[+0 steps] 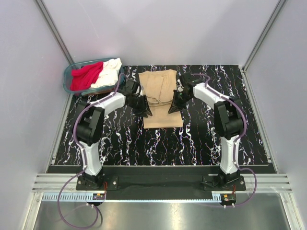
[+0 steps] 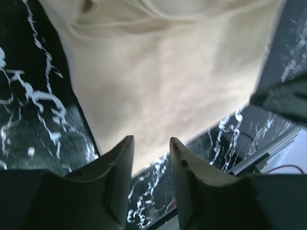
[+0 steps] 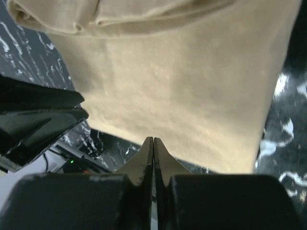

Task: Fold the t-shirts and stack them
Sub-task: Fold the tshirt

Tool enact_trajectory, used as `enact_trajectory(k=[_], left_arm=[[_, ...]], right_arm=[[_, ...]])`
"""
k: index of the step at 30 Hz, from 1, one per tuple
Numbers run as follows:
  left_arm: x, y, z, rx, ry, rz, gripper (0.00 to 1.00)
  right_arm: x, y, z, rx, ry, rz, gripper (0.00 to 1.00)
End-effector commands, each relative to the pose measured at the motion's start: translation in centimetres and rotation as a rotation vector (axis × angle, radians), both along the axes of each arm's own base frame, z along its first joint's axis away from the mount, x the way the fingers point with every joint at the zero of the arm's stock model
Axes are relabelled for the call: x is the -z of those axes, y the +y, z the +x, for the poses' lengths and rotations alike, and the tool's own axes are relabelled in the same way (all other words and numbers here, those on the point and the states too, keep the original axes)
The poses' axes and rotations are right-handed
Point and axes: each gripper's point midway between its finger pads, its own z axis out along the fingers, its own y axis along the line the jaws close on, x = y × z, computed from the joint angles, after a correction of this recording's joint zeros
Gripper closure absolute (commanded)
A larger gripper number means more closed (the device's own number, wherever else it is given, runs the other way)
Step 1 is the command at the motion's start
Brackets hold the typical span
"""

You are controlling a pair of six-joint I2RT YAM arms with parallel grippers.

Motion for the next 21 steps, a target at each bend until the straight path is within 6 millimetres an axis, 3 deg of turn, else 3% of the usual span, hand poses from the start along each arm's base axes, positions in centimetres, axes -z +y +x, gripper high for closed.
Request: enact_trajectory(k=[1, 2, 4, 5, 6, 8, 10, 11, 12, 13, 14, 15, 16, 17, 18, 21], left_arm=[[-1.2, -1.6, 3.8, -0.02, -0.074, -0.076, 0.62], [-0.8, -1.7, 4.3, -0.027, -0.072, -0.072, 0.63], [-0.5, -1.9, 5.6, -0.042, -0.072, -0.073, 0.64], [-0.5, -1.9, 6.2, -0.047, -0.081, -0.072, 0.64], [-0.3, -1.7, 7.4, -0.062, -0.091, -0.063, 0.64], [-0.1, -1.5, 8.5, -0.086, -0.082, -0.07, 0.64], [-0.1, -0.8, 10.5, -0.118, -0.09, -0.073, 0.63], [-0.2, -0.4, 11.0, -0.132, -0.092, -0.064, 0.62], [-1.1, 0.3, 12.5, -0.157, -0.124, -0.056, 0.62], [-0.8, 0.7, 13.1, -0.166, -0.12, -0.049, 0.62], [-1.0, 1.1, 13.4, -0.173, -0.113, -0.044, 0.61], [-2.4, 1.5, 14.6, -0.183, -0.142, -0.052, 0.61], [-3.1, 1.8, 14.6, -0.174, -0.147, -0.046, 0.62], [-4.3, 1.9, 14.8, -0.169, -0.175, -0.045, 0.62], [-5.0, 2.4, 14.8, -0.175, -0.201, -0.027, 0.61], [-7.9, 2.8, 12.8, -0.155, -0.253, -0.021, 0.6]], right_arm=[[1.8, -0.3, 3.4, 0.061, -0.069, -0.026, 0.98], [1.6, 0.0, 4.2, 0.051, -0.091, -0.022, 1.0], [3.1, 0.1, 4.9, 0.054, -0.079, -0.04, 1.0], [2.4, 0.4, 6.1, 0.05, -0.113, -0.034, 1.0], [3.4, 0.3, 6.7, 0.053, -0.111, -0.049, 1.0], [2.3, 0.6, 8.9, 0.068, -0.151, -0.032, 1.0], [3.0, 0.2, 10.4, 0.088, -0.14, -0.032, 1.0], [1.3, 0.5, 12.3, 0.099, -0.19, -0.012, 1.0], [2.3, -0.1, 12.7, 0.11, -0.165, -0.036, 0.99], [2.0, -0.4, 13.6, 0.121, -0.176, -0.04, 0.97], [-0.2, -0.7, 15.7, 0.14, -0.237, -0.024, 0.96], [0.9, -1.2, 15.8, 0.149, -0.195, -0.037, 0.95], [0.4, -1.5, 16.4, 0.159, -0.194, -0.029, 0.94], [-2.2, -1.4, 17.6, 0.166, -0.239, 0.013, 0.92], [-1.9, -1.4, 17.2, 0.159, -0.211, 0.011, 0.91], [-4.7, -1.0, 15.8, 0.133, -0.214, 0.048, 0.85]])
